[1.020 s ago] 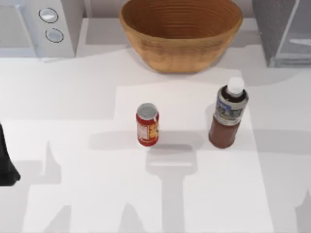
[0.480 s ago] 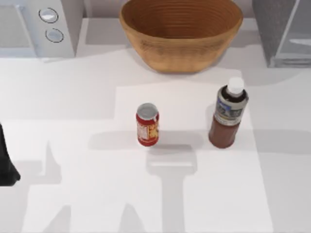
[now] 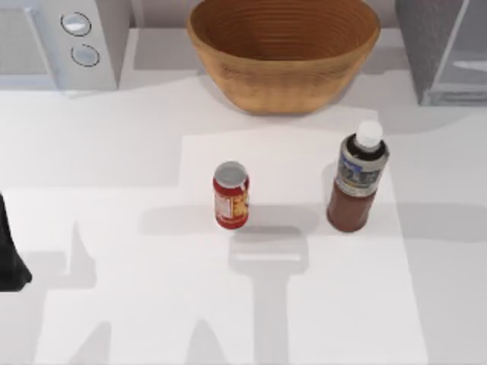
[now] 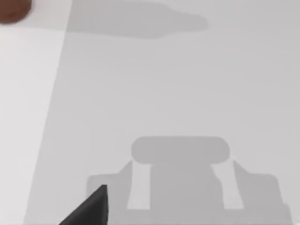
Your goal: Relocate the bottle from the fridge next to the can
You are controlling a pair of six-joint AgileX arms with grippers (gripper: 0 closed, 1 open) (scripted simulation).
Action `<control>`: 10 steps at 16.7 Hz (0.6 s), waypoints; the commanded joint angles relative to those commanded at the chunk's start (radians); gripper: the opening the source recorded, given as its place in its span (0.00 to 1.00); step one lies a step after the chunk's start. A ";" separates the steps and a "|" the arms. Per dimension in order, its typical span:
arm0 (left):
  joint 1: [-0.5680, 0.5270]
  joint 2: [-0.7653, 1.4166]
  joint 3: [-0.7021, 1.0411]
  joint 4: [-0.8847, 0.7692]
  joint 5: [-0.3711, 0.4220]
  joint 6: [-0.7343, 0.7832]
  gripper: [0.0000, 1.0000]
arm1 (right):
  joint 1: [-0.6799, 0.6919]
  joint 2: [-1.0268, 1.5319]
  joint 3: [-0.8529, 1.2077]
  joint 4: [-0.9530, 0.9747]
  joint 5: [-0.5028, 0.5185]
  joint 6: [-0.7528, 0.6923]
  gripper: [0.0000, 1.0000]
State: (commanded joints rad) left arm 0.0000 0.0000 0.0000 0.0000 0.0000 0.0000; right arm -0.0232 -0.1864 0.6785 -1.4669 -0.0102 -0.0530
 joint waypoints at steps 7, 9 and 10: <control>0.000 0.000 0.000 0.000 0.000 0.000 1.00 | -0.352 0.371 0.125 -0.007 -0.148 -0.361 1.00; 0.000 0.000 0.000 0.000 0.000 0.000 1.00 | -0.486 0.525 0.176 -0.010 -0.219 -0.517 1.00; 0.000 0.000 0.000 0.000 0.000 0.000 1.00 | -0.557 0.606 0.203 -0.011 -0.257 -0.599 1.00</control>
State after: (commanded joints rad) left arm 0.0000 0.0000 0.0000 0.0000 0.0000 0.0000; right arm -0.5807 0.4197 0.8811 -1.4782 -0.2670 -0.6524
